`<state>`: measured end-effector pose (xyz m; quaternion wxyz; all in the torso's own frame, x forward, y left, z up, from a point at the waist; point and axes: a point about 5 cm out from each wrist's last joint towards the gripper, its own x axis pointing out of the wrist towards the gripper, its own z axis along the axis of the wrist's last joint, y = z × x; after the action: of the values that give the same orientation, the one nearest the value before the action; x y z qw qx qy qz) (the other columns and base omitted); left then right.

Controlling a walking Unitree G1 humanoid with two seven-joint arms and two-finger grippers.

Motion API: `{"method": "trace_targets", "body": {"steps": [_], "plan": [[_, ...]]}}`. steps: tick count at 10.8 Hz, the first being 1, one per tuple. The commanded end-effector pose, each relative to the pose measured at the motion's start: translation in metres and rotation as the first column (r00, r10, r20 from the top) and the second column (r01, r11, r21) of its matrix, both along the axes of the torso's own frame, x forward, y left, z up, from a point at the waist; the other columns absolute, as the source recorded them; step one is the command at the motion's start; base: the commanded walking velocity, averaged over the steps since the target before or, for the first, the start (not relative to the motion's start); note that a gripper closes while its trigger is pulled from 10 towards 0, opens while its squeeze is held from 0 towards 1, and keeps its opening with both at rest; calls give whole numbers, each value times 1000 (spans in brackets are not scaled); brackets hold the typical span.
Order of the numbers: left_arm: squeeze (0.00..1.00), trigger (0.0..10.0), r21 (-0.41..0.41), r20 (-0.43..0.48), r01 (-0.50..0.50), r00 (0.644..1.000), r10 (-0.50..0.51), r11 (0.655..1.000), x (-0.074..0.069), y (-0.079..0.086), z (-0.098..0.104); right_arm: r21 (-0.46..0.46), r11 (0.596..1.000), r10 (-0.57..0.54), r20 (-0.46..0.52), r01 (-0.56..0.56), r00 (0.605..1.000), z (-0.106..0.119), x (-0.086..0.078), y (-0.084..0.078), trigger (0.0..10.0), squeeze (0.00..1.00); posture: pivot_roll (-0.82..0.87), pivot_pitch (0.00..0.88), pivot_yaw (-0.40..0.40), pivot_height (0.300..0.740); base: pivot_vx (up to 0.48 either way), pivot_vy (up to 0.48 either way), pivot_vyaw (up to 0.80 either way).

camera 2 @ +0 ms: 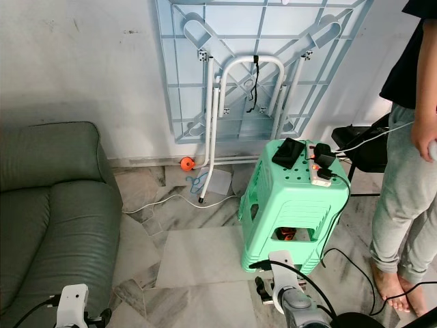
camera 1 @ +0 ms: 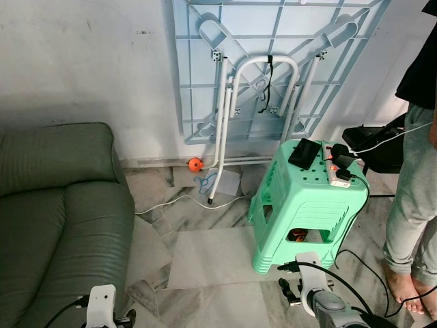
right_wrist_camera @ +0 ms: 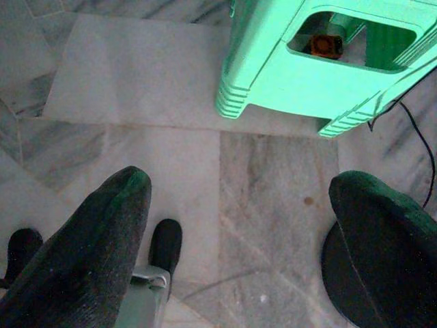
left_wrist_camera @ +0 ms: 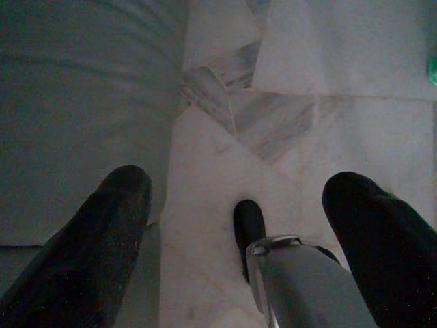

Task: Move the pillow to the sofa

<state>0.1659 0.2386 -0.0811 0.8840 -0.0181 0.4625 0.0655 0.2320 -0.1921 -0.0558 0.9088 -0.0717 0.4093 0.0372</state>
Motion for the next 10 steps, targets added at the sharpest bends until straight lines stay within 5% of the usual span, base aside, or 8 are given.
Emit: {"method": "trace_targets", "body": {"steps": [1,7,10], "plan": [[0,10000,-86,112,37,993,-27,996,91,-60,39,76,997,8,34,-11,999,28,47,60,10000,0,-68,0,13,740,0,0,0],[0,10000,-86,112,37,993,-27,996,91,-60,39,76,997,8,34,-11,999,28,47,60,10000,0,-68,0,13,740,0,0,0],[0,10000,-154,98,-24,994,40,988,93,-60,40,143,990,19,-23,-16,1000,25,42,60,10000,0,-81,0,12,740,0,0,0]]}}
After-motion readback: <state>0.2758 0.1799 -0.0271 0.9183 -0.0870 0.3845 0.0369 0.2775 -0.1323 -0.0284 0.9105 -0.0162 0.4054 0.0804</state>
